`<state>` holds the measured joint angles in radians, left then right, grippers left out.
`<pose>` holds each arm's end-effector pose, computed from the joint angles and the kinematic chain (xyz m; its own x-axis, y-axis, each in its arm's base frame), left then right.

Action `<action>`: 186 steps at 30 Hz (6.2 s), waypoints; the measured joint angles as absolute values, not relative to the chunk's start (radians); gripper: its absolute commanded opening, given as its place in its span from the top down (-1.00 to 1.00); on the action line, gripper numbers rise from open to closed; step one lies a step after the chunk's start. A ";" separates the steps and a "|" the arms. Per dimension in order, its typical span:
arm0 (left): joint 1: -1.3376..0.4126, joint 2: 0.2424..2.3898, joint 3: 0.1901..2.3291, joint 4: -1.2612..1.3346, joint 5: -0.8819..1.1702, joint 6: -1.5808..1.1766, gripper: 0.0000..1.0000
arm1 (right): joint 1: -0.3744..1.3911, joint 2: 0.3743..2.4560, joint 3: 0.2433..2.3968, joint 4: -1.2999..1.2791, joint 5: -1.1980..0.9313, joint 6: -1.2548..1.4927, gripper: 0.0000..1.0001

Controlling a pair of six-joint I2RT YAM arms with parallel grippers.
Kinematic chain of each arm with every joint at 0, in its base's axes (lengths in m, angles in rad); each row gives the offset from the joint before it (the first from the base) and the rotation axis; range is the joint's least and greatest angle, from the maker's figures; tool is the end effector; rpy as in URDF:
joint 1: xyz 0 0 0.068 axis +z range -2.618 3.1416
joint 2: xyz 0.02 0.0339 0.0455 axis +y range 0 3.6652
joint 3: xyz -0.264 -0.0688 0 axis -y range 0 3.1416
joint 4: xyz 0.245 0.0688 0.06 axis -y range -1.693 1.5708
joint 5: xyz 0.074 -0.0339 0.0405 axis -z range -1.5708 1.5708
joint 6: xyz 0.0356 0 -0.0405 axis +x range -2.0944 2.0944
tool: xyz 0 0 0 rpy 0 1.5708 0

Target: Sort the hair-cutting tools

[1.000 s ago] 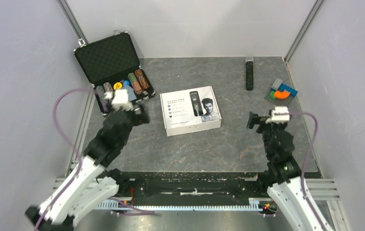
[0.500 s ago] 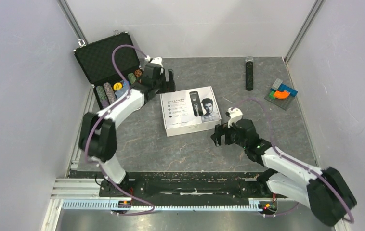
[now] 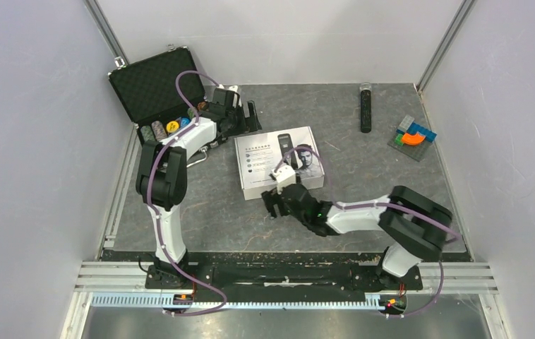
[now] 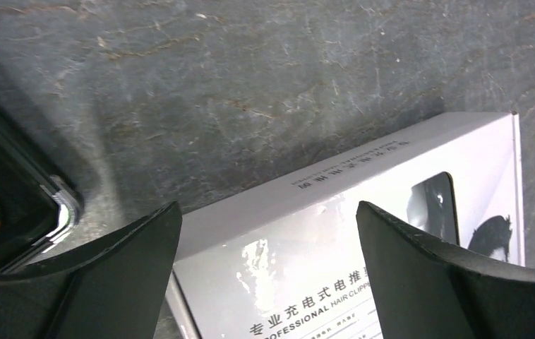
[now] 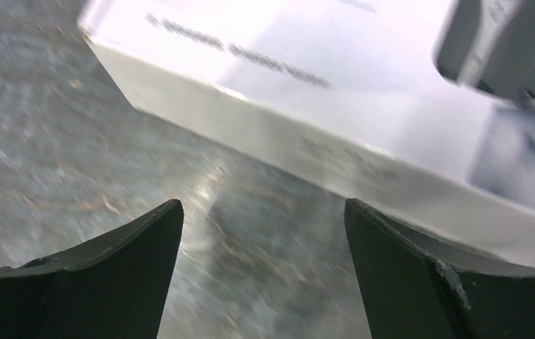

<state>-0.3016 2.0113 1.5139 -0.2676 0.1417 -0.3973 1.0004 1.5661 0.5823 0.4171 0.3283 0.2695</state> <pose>0.4333 -0.1401 0.2125 -0.7612 -0.1644 -0.6273 0.1050 0.9234 -0.3693 0.1691 0.2423 0.1489 -0.4524 -0.2385 -0.8593 -0.5492 0.8337 0.0578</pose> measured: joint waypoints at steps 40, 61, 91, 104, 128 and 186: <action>-0.292 2.039 1.530 -0.236 0.283 -0.437 -1.00 | 1.104 1.803 0.786 0.430 0.539 0.362 -0.70; -0.338 2.211 1.839 -0.192 0.291 -0.477 -1.00 | 0.755 1.408 0.374 0.404 0.321 0.181 -0.48; -0.482 2.384 1.939 -0.173 0.420 -0.392 -1.00 | 0.574 1.612 0.467 0.632 0.046 0.065 -0.48; -0.501 2.369 1.917 -0.202 0.393 -0.391 -1.00 | 0.551 1.411 0.317 0.596 0.113 0.052 -0.43; -0.499 2.346 1.850 -0.142 0.397 -0.387 -1.00 | 0.519 1.509 0.348 0.644 0.167 0.080 -0.18; -0.455 0.273 0.517 -0.212 -0.677 -0.180 -1.00 | 0.514 0.149 0.260 0.113 0.900 -0.215 -0.96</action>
<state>-0.4545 0.2733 0.5171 -0.2119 -0.6765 -0.1802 0.5144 0.1493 0.2596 0.1131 0.8997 -0.2146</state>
